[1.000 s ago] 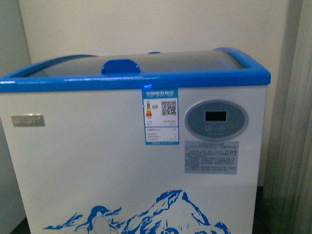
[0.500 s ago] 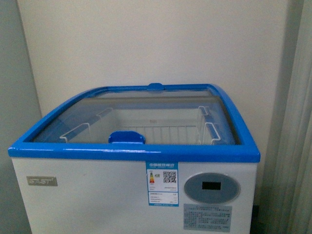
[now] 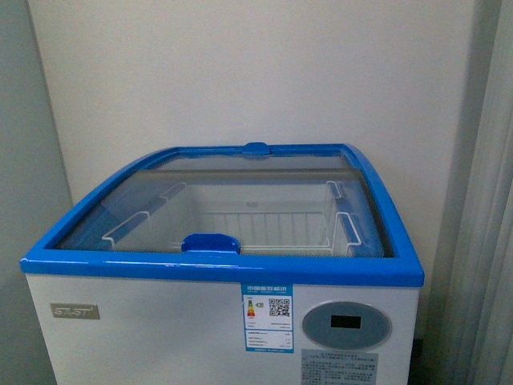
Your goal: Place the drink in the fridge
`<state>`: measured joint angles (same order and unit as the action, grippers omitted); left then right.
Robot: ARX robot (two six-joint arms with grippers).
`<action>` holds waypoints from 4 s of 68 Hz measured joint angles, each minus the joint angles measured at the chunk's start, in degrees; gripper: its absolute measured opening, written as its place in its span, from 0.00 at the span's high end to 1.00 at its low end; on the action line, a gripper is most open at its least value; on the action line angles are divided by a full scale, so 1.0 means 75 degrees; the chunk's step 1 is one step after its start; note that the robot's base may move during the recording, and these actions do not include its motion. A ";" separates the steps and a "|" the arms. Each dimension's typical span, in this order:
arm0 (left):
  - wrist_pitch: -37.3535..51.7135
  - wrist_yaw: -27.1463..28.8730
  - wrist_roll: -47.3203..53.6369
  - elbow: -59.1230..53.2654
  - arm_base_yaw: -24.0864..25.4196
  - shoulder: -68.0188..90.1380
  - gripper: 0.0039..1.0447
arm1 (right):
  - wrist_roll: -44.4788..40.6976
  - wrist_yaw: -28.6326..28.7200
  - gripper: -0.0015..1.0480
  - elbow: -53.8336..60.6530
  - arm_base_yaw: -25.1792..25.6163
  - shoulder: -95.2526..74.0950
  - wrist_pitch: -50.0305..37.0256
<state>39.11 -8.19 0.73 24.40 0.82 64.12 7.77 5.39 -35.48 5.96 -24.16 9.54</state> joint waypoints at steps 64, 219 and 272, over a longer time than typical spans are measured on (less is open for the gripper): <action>-0.4412 -0.2276 1.0156 0.7889 -0.1501 0.6936 0.08 | 0.0000 0.0000 0.60 0.0000 0.0000 0.0003 0.0000; -0.1431 0.1110 -0.0079 -0.2734 -0.0149 -0.4211 0.98 | -0.9209 -0.2148 0.60 -0.8128 -0.2358 -1.1299 0.2226; -0.3206 0.1090 -0.0079 -0.3144 -0.0143 -0.6543 0.98 | -0.5094 -0.1105 0.07 -0.7600 -0.2232 -1.0325 0.1763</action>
<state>15.07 -0.01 0.14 0.82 -0.25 15.05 -30.44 -2.90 -92.49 -10.79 -101.60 22.76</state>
